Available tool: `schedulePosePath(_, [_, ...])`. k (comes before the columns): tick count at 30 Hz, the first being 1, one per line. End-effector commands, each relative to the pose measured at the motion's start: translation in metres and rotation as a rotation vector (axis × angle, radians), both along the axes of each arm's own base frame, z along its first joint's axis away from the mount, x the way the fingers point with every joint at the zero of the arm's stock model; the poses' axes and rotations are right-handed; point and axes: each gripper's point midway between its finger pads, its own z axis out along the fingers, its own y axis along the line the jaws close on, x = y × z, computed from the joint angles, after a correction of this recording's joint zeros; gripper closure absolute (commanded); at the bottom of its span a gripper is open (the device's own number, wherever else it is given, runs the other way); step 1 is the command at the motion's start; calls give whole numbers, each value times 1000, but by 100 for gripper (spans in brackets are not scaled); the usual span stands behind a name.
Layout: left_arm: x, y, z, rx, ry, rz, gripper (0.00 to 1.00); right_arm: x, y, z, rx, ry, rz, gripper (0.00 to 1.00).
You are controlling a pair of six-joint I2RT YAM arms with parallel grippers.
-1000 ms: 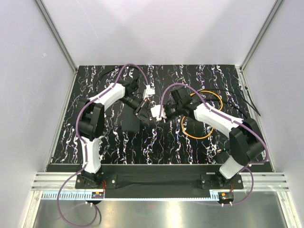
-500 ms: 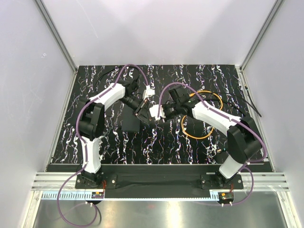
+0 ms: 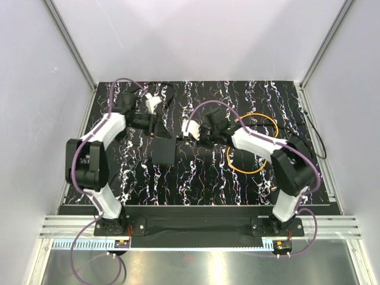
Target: Insert the plug into the switch port
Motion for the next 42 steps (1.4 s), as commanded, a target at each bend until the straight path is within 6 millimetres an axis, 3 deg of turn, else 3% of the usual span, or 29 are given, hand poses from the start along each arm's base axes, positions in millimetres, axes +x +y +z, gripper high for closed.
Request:
schedulePosePath(1, [37, 23, 6, 38, -78, 180, 40, 22, 10, 1, 21, 50, -203, 100])
schedulePosePath(5, [42, 45, -19, 95, 2, 261, 39, 22, 21, -4, 59, 25, -235, 100])
schedulePosePath(14, [44, 60, -58, 184, 76, 303, 38, 24, 36, -40, 52, 64, -228, 100])
schedulePosePath(20, [50, 61, -69, 199, 116, 308, 38, 35, 45, -47, 71, 22, -207, 100])
schedulePosePath(31, [56, 69, -86, 214, 163, 324, 39, 35, 57, -53, 114, -16, -115, 100])
schedulePosePath(42, [59, 69, -89, 220, 167, 301, 40, 42, 68, -49, 129, -23, -94, 100])
